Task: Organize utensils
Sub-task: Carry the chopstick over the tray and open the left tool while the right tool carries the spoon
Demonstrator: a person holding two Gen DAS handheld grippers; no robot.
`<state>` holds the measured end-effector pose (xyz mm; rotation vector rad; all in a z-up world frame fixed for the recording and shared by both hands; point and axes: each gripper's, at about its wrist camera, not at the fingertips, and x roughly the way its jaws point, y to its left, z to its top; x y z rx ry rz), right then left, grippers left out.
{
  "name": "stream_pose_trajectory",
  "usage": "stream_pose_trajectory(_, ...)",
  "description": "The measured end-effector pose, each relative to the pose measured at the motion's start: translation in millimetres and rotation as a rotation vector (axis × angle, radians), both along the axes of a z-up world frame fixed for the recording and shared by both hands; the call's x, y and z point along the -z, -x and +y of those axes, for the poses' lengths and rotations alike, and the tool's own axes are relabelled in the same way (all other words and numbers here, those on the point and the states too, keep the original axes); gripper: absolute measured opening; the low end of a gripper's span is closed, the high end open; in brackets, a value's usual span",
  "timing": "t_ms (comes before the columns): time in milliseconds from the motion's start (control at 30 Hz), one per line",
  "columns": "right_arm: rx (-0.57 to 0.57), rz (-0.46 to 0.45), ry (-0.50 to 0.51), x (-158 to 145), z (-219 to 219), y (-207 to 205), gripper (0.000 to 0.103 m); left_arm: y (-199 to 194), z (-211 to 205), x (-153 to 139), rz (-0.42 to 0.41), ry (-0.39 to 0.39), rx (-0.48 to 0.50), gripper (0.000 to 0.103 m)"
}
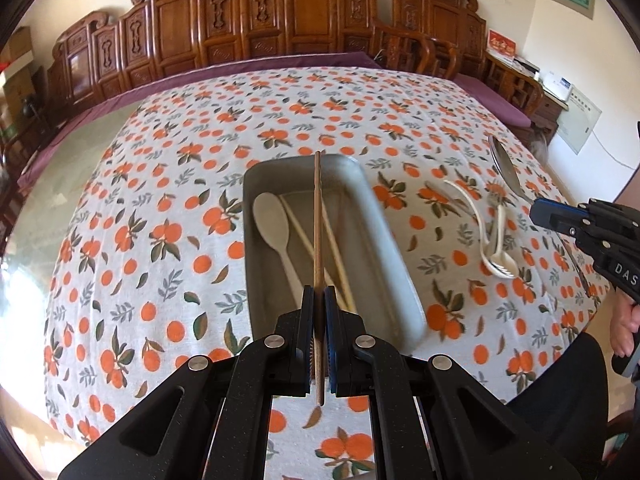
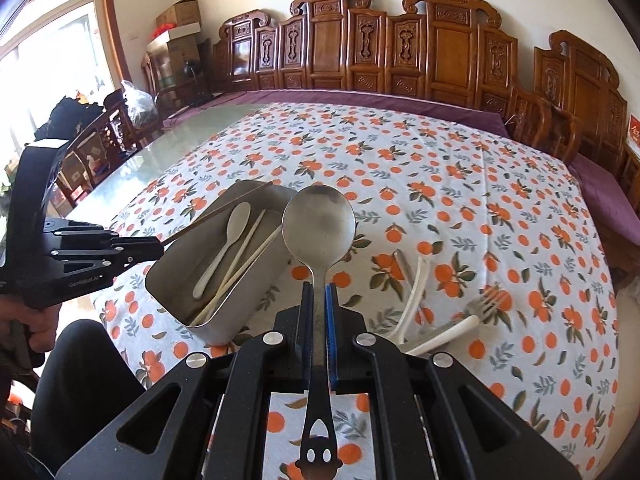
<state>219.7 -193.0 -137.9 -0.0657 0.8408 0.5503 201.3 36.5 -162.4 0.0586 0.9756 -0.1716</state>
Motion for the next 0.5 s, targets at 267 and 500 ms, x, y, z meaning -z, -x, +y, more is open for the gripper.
stream_pose_trajectory(267, -0.019, 0.029, 0.005, 12.4, 18.1, -7.7, 0.007, -14.5, 4.7, 19.0, 0.032, 0.009, -0.014, 0.004)
stream_pose_trajectory(500, -0.032, 0.035, 0.000, 12.2, 27.9, -10.7, 0.007, -21.8, 0.2, 28.0, 0.049, 0.009, -0.002, 0.004)
